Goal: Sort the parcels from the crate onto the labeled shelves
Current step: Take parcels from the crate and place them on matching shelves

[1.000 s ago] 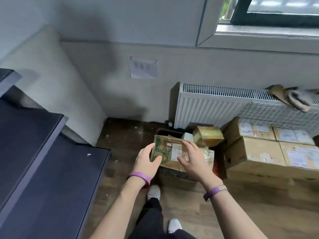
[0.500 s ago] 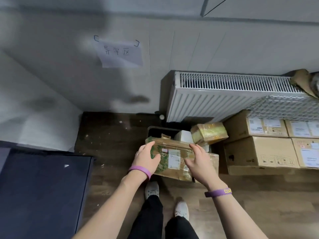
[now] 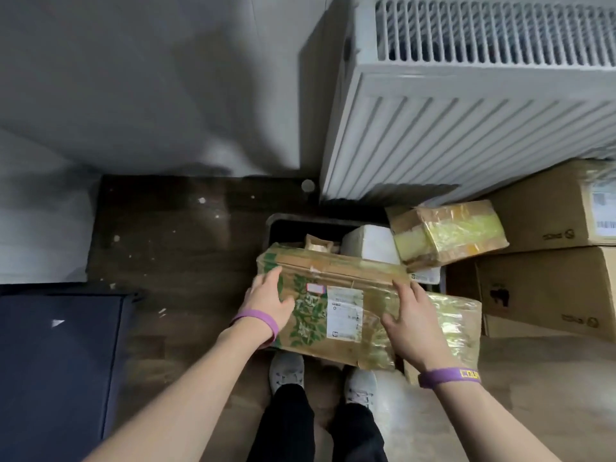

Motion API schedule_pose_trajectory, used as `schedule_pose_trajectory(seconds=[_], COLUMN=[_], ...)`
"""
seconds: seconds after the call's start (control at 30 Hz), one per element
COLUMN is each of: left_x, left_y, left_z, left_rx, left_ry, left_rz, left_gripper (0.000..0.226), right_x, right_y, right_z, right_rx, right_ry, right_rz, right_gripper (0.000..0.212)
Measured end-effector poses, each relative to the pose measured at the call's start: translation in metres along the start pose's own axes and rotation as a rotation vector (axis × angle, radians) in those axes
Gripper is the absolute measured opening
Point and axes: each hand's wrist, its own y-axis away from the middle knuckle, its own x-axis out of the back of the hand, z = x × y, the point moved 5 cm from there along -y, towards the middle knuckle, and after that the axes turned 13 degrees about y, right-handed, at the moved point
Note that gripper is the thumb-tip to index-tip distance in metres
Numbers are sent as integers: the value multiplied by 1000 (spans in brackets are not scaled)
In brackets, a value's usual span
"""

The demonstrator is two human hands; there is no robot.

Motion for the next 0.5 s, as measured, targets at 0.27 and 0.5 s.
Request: schedule_pose_trajectory(seconds=[0.27,0.5], left_x=[-29,-31], left_y=[-70,-85], left_z=[-56,-55], left_rx=[89,133], left_ry=[-66,214], left_rz=[17,-49], left_gripper=[79,80], right_x=[-53,-63], right_y=[-28,-36], right_z=[41,37], right_rx=[-43,-45], right_ry=[-81,-310], right_rz=[11,47], right_gripper=[81,84])
